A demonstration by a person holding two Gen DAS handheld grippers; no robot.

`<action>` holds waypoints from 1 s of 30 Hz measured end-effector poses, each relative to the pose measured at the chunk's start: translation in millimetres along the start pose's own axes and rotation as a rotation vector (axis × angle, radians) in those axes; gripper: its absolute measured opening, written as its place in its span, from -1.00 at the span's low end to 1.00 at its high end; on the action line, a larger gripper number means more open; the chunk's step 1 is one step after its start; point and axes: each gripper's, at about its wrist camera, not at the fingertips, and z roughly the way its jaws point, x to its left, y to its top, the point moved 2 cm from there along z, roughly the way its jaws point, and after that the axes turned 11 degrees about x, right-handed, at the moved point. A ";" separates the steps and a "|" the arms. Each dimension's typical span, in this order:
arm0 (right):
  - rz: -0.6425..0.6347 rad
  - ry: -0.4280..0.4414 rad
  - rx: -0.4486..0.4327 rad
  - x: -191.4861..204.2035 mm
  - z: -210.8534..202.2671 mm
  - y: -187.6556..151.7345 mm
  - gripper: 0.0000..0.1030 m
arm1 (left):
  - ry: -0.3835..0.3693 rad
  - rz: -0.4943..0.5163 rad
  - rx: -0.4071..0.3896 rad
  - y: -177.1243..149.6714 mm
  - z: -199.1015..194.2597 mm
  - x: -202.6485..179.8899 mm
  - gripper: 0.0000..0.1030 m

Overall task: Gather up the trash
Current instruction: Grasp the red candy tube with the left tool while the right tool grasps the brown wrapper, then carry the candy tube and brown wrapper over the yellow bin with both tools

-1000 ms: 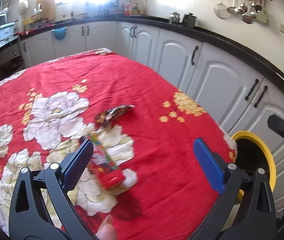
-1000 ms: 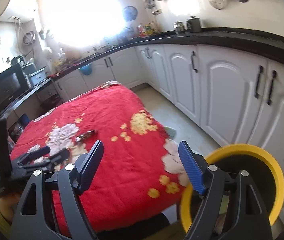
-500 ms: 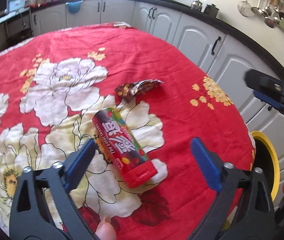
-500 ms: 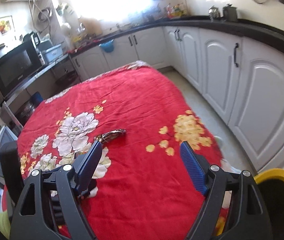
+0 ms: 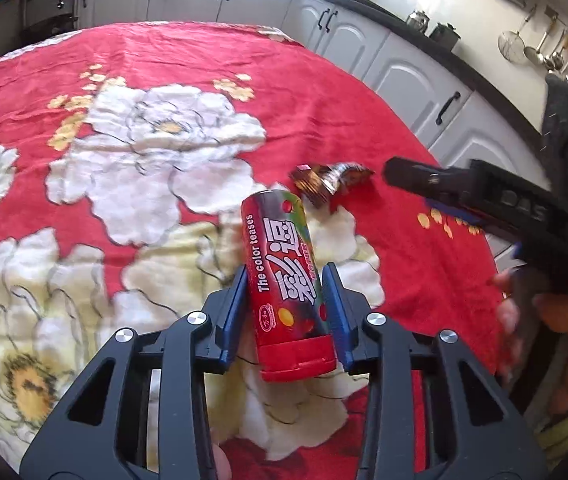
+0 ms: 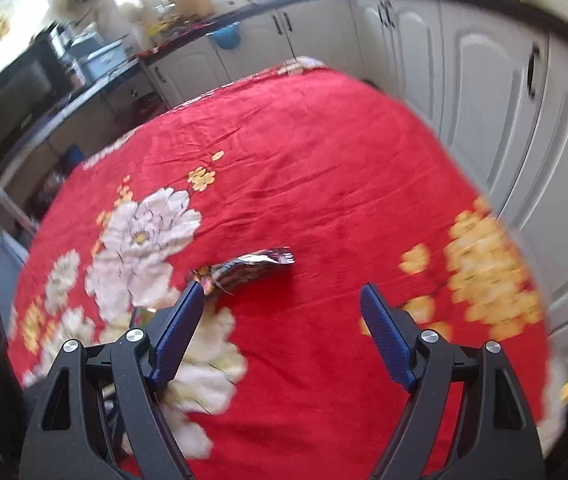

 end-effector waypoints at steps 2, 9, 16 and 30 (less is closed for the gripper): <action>0.053 0.027 0.017 3.2 12.5 3.5 0.44 | 0.007 -0.003 -0.024 3.3 -6.9 4.3 -0.44; 0.139 0.038 0.012 19.0 39.8 15.9 -0.07 | 0.017 0.001 -0.092 7.9 -29.7 11.7 -0.45; 0.076 0.009 -0.011 34.7 46.1 13.6 -0.52 | 0.010 -0.006 -0.120 9.8 -39.4 17.2 -0.45; 0.086 -0.010 -0.167 -27.7 -49.2 -54.6 -0.71 | -0.042 0.111 -0.136 -7.4 -48.9 -36.2 -0.45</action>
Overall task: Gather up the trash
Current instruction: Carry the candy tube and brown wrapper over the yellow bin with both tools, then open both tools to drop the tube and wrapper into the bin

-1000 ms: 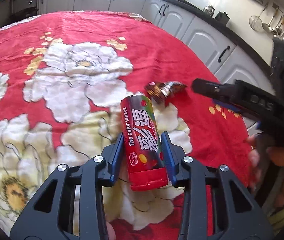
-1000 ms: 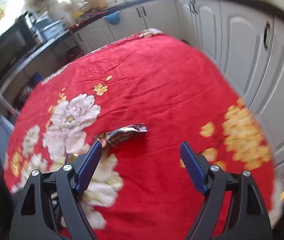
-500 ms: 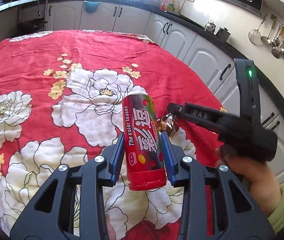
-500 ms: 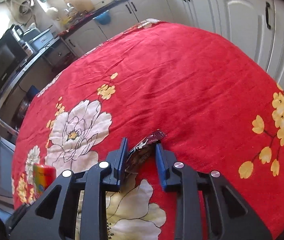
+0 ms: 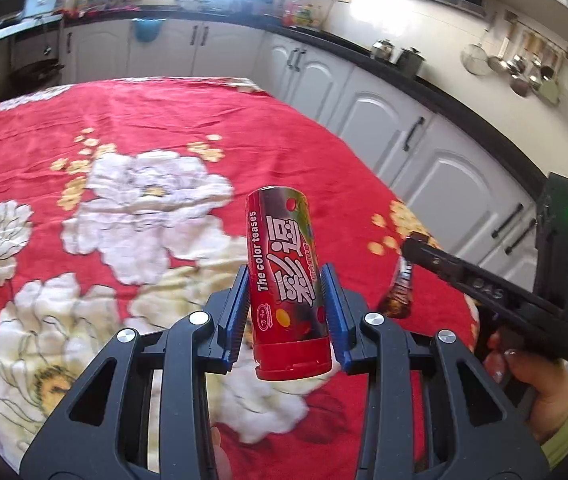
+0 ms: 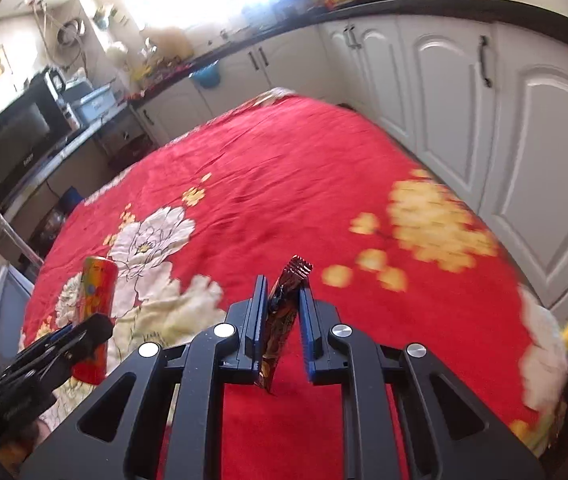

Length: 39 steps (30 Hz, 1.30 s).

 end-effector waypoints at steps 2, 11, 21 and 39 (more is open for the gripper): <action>0.022 -0.003 -0.023 -14.8 -18.3 -8.9 -0.71 | -0.013 0.024 -0.001 -2.2 -0.4 -13.4 -0.46; 0.121 -0.066 -0.125 -80.3 -92.6 -48.7 -0.72 | -0.070 0.163 0.002 -11.7 1.3 -84.2 -0.46; 0.193 -0.149 -0.200 -133.4 -146.7 -91.5 -0.72 | -0.148 0.286 0.012 -16.3 8.2 -158.4 -0.46; 0.343 -0.260 -0.229 -211.6 -184.9 -157.8 -0.72 | -0.264 0.495 0.165 -50.1 77.5 -283.9 -0.45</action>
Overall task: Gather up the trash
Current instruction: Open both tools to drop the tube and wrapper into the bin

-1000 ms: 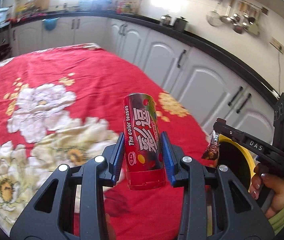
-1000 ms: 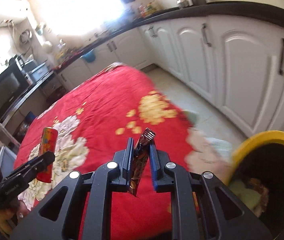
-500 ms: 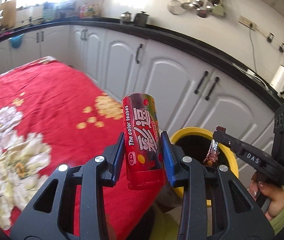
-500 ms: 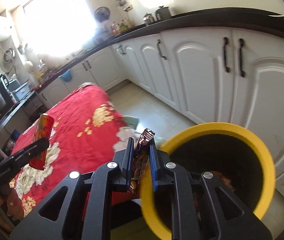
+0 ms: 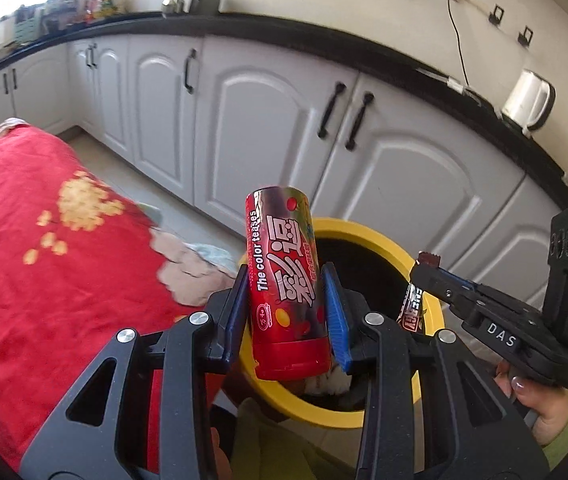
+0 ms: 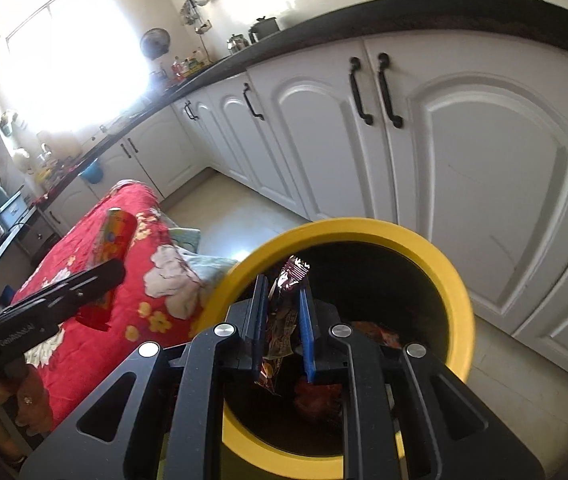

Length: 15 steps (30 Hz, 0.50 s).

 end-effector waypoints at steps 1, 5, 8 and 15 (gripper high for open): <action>0.002 -0.007 0.002 -3.5 0.6 -1.7 -0.71 | -0.003 0.004 0.009 0.3 5.3 -2.1 -0.45; 0.022 -0.020 0.009 -16.5 1.5 -6.7 -0.69 | -0.016 0.017 0.036 0.8 20.7 -9.3 -0.45; 0.044 -0.020 0.015 -23.5 1.6 -9.4 -0.69 | -0.027 0.032 0.048 2.7 30.4 -14.4 -0.44; 0.060 -0.029 0.019 -32.3 -4.8 -15.9 -0.13 | -0.034 0.045 0.071 0.1 39.1 -17.0 0.13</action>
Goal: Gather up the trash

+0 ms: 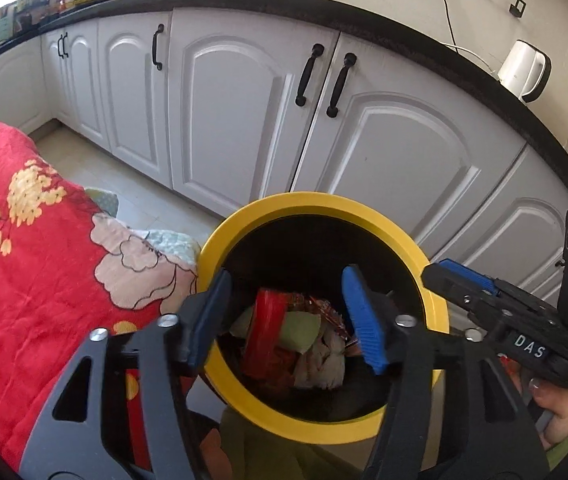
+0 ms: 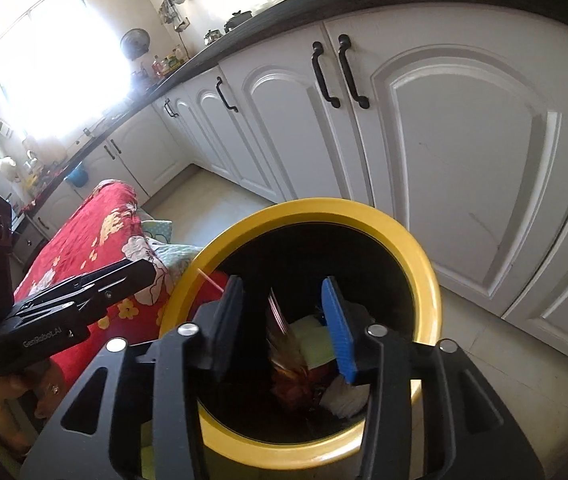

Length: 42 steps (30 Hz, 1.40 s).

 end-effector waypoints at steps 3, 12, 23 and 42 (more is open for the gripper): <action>0.011 0.004 -0.009 -1.6 -7.3 -3.6 0.02 | 0.012 0.001 -0.011 -3.7 -7.1 2.7 0.35; -0.053 -0.023 -0.090 25.0 -41.2 -14.7 0.56 | 0.022 -0.004 -0.101 -21.4 -58.1 14.9 0.78; -0.162 -0.079 -0.279 75.4 -91.0 -39.7 0.87 | 0.068 -0.041 -0.208 -62.0 -127.6 29.7 0.79; -0.255 -0.198 -0.595 123.4 -132.6 -111.5 0.88 | 0.198 -0.052 -0.461 -124.5 -192.1 28.3 0.79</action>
